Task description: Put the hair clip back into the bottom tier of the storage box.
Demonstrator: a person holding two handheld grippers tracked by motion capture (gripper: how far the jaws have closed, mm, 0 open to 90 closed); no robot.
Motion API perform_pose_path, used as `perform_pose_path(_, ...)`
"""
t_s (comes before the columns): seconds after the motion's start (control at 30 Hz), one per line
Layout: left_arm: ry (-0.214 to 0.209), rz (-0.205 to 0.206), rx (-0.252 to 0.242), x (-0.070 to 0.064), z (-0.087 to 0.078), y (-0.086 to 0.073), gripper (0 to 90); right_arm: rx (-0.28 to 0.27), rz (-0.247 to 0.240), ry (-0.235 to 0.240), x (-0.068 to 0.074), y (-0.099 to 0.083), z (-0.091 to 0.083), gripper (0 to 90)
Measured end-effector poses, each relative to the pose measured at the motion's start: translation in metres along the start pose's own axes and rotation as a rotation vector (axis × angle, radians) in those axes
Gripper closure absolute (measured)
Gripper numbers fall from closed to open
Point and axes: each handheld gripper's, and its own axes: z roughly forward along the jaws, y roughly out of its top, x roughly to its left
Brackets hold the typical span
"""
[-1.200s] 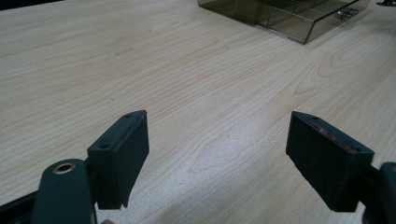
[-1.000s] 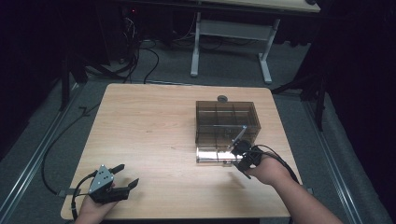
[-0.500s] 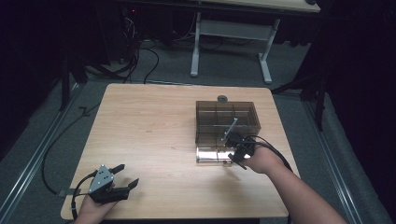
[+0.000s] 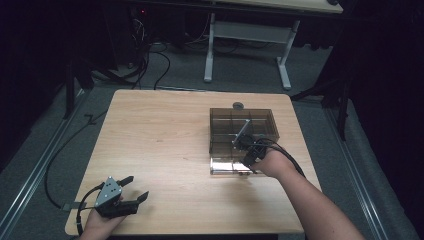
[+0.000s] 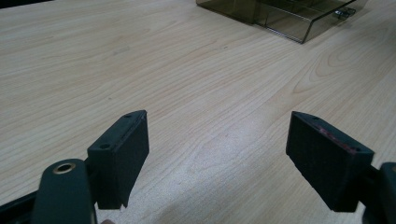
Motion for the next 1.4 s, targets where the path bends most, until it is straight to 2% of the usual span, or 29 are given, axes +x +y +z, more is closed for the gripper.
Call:
perform_pose_path(0.33,-0.002,0.0,0.001,0.0,0.0,0.0,21.8,-0.005,-0.013,0.001,-0.003,0.012,0.006,80.8)
perform_pose_path(0.37,-0.002,0.001,0.002,0.0,0.0,0.0,21.8,-0.013,-0.025,-0.001,-0.004,0.013,0.007,80.8)
perform_pose_path(0.47,-0.004,0.0,0.002,0.0,0.0,0.0,21.7,-0.023,-0.02,0.005,-0.005,0.015,0.01,80.8)
perform_pose_path(0.6,-0.005,0.001,0.002,0.0,0.0,0.0,21.7,-0.033,-0.021,-0.008,-0.006,0.018,0.013,80.8)
perform_pose_path(1.17,-0.007,0.004,0.003,0.0,0.0,0.0,21.8,-0.062,-0.021,-0.019,-0.009,0.02,0.02,80.8)
perform_pose_path(1.3,-0.008,0.002,0.003,0.0,0.0,0.0,21.7,-0.044,-0.025,-0.024,-0.009,0.019,0.024,80.8)
perform_pose_path(1.4,-0.008,0.002,0.003,0.0,0.0,0.0,21.8,-0.051,-0.023,-0.021,-0.01,0.019,0.025,80.8)
